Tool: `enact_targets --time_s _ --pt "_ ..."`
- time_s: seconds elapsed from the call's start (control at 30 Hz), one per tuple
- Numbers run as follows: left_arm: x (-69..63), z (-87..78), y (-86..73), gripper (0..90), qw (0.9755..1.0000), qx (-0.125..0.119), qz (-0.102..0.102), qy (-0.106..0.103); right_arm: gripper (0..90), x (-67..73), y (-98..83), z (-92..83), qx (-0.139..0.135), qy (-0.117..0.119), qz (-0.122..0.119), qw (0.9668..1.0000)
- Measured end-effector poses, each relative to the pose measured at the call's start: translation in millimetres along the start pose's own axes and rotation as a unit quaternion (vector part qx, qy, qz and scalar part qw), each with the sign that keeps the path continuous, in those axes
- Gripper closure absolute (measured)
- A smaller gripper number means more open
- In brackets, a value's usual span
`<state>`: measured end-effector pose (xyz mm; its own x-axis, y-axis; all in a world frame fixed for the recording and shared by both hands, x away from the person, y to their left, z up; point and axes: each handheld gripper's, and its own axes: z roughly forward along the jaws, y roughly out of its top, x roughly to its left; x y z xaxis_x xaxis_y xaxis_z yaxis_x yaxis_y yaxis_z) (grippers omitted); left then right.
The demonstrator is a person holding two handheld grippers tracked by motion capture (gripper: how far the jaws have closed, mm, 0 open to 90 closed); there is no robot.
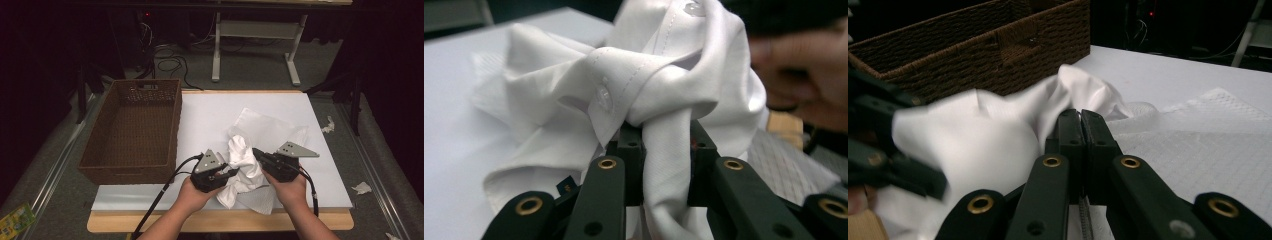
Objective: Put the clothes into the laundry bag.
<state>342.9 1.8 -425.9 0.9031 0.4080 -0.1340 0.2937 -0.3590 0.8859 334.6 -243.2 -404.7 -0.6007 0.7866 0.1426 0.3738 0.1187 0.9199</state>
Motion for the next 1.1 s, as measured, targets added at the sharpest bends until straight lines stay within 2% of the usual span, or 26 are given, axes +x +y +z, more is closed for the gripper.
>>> enact_targets --time_s 0.1,0.13,0.17,0.2,0.23,0.27,0.33,0.37,0.4,0.43,0.47,0.6,0.63,0.67,0.7,0.73,0.8,0.83,0.87,0.93,0.97,1.0,1.03,1.07,1.1 --pt "-5.6 16.5 -7.2 75.3 0.9983 0.053 0.013 -0.020 89.4 -2.4 0.8 -2.2 -0.006 0.000 0.003 1.0000" --pt "-7.5 21.9 -10.3 74.9 0.9976 0.065 0.012 -0.020 89.4 -3.0 1.5 -3.7 -0.008 0.000 0.006 1.0000" --pt "-9.4 28.6 -14.7 70.7 0.9980 0.062 -0.002 -0.011 89.4 -3.3 2.1 -5.0 -0.011 0.001 0.005 0.9999" --pt "-9.4 28.6 -14.7 64.8 0.9980 0.062 -0.002 -0.011 89.3 -3.3 2.3 -5.4 -0.010 0.001 0.004 0.9999" --pt "-9.2 29.3 -15.7 58.1 0.9985 0.053 -0.014 -0.007 89.4 -3.5 2.0 -5.6 -0.011 0.001 0.003 0.9999" --pt "-8.9 28.6 -16.5 58.1 0.9989 0.041 -0.022 -0.005 89.4 -3.5 2.0 -5.6 -0.011 0.001 0.003 0.9999" --pt "-8.7 22.7 -18.3 45.5 0.9993 0.006 -0.036 -0.004 89.3 -3.7 1.6 -6.2 -0.009 0.000 0.005 1.0000" --pt "-10.2 14.9 -18.6 33.5 0.9992 -0.013 -0.037 0.000 89.3 -4.8 1.2 -6.8 -0.010 0.000 0.003 0.9999" --pt "-10.2 14.9 -18.6 29.2 0.9992 -0.013 -0.037 0.000 89.3 -5.0 1.0 -6.9 -0.009 -0.001 0.004 0.9999" --pt "-12.4 5.0 -18.6 25.9 0.9989 -0.026 -0.039 0.000 89.3 -5.3 0.9 -6.9 -0.009 -0.001 0.005 0.9999" --pt "-12.4 5.0 -18.6 23.3 0.9989 -0.026 -0.039 0.000 89.2 -5.6 0.8 -6.9 -0.008 -0.002 0.004 1.0000" --pt "-11.3 -15.8 -17.7 21.1 0.9974 -0.059 -0.040 -0.007 89.2 -5.6 1.1 -7.2 -0.009 -0.002 0.004 1.0000" --pt "-8.9 -19.9 -17.4 21.4 0.9967 -0.071 -0.041 0.000 89.2 -5.3 1.3 -7.4 -0.009 -0.003 0.004 1.0000" --pt "-5.0 -23.1 -16.8 25.8 0.9956 -0.081 -0.045 0.010 89.2 -4.9 1.5 -7.4 -0.009 -0.003 0.002 1.0000" --pt "6.4 -23.2 -14.6 30.5 0.9913 -0.103 -0.071 0.041 89.2 -4.6 1.5 -7.2 -0.009 -0.004 0.002 1.0000" --pt "6.4 -23.2 -14.6 34.0 0.9913 -0.103 -0.071 0.041 89.2 -4.6 1.5 -7.2 -0.009 -0.004 0.002 1.0000" --pt "18.4 -16.1 -9.6 35.7 0.9871 -0.112 -0.097 0.061 89.2 -3.6 1.2 -6.2 -0.008 -0.004 0.003 1.0000" --pt "29.9 -1.4 -2.1 35.5 0.9854 -0.110 -0.110 0.069 89.2 -3.3 1.1 -5.8 -0.007 -0.003 0.004 1.0000" --pt "29.9 -1.4 -2.1 34.7 0.9854 -0.110 -0.110 0.069 89.2 -3.3 1.1 -5.8 -0.007 -0.003 0.004 1.0000" --pt "40.1 26.7 7.5 34.8 0.9865 -0.088 -0.119 0.070 89.2 -3.3 0.8 -4.9 -0.007 -0.004 0.003 1.0000" --pt "42.7 37.1 8.7 38.7 0.9877 -0.072 -0.118 0.073 89.2 -3.7 0.7 -4.8 -0.007 -0.004 0.003 1.0000" --pt "42.7 37.1 8.7 47.1 0.9877 -0.072 -0.118 0.073 89.3 -4.5 0.4 -4.6 -0.007 -0.004 0.002 1.0000" --pt "44.4 42.1 8.4 47.1 0.9879 -0.064 -0.122 0.071 89.3 -4.5 0.4 -4.6 -0.007 -0.004 0.002 1.0000" --pt "46.6 45.8 6.7 59.5 0.9870 -0.055 -0.137 0.065 89.2 -5.0 0.2 -4.4 -0.008 -0.004 0.002 1.0000" --pt "45.4 45.1 4.9 69.5 0.9859 -0.059 -0.142 0.066 89.2 -5.6 -0.1 -4.4 -0.005 -0.006 0.004 1.0000"
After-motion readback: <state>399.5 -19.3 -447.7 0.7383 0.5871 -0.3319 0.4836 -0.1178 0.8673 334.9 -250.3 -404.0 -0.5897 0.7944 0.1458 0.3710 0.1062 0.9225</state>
